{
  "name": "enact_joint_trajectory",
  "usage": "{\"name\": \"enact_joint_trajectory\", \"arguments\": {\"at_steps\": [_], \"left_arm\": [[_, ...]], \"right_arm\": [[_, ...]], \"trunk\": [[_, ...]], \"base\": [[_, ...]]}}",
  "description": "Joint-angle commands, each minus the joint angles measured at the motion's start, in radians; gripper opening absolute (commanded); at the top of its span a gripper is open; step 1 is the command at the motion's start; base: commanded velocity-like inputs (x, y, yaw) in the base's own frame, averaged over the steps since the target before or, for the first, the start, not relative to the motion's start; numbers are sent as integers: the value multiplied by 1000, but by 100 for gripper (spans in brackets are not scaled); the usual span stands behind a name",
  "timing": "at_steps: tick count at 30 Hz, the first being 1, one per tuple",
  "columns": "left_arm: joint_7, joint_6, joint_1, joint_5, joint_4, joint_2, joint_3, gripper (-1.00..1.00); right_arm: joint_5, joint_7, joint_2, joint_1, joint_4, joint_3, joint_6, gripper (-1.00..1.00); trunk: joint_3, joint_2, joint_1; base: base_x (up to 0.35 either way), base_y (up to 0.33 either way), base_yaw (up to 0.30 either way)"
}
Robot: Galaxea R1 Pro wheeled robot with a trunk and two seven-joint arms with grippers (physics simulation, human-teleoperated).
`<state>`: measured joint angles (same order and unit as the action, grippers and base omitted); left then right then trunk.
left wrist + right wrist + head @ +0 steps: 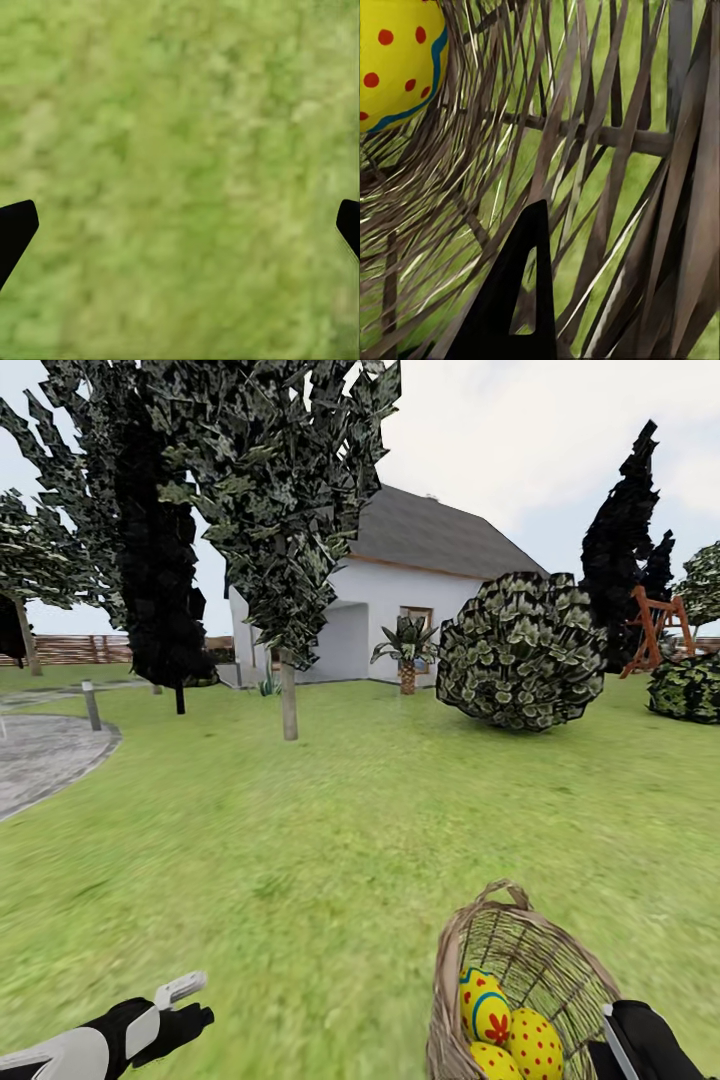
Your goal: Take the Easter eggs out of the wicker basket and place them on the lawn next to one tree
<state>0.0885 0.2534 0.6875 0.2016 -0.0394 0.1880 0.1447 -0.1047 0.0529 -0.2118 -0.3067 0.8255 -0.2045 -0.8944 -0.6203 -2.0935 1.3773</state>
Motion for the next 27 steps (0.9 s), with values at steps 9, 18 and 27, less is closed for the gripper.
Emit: {"name": "enact_joint_trajectory", "arguments": {"at_steps": [9,18,27], "left_arm": [[2,4,1,2,-1,2,9,100],[2,4,1,2,-2,-1,9,100],[2,4,1,2,-2,-1,9,100]], "right_arm": [[-26,-4,-2,-1,11,60,-16,-100],[-35,-4,-2,-1,9,130,-6,-100],[-33,-5,-7,-1,9,114,-7,-100]], "trunk": [[-1,-1,0],[-1,-1,0],[-1,-1,0]], "base": [[324,0,0],[325,0,0],[325,0,0]]}}
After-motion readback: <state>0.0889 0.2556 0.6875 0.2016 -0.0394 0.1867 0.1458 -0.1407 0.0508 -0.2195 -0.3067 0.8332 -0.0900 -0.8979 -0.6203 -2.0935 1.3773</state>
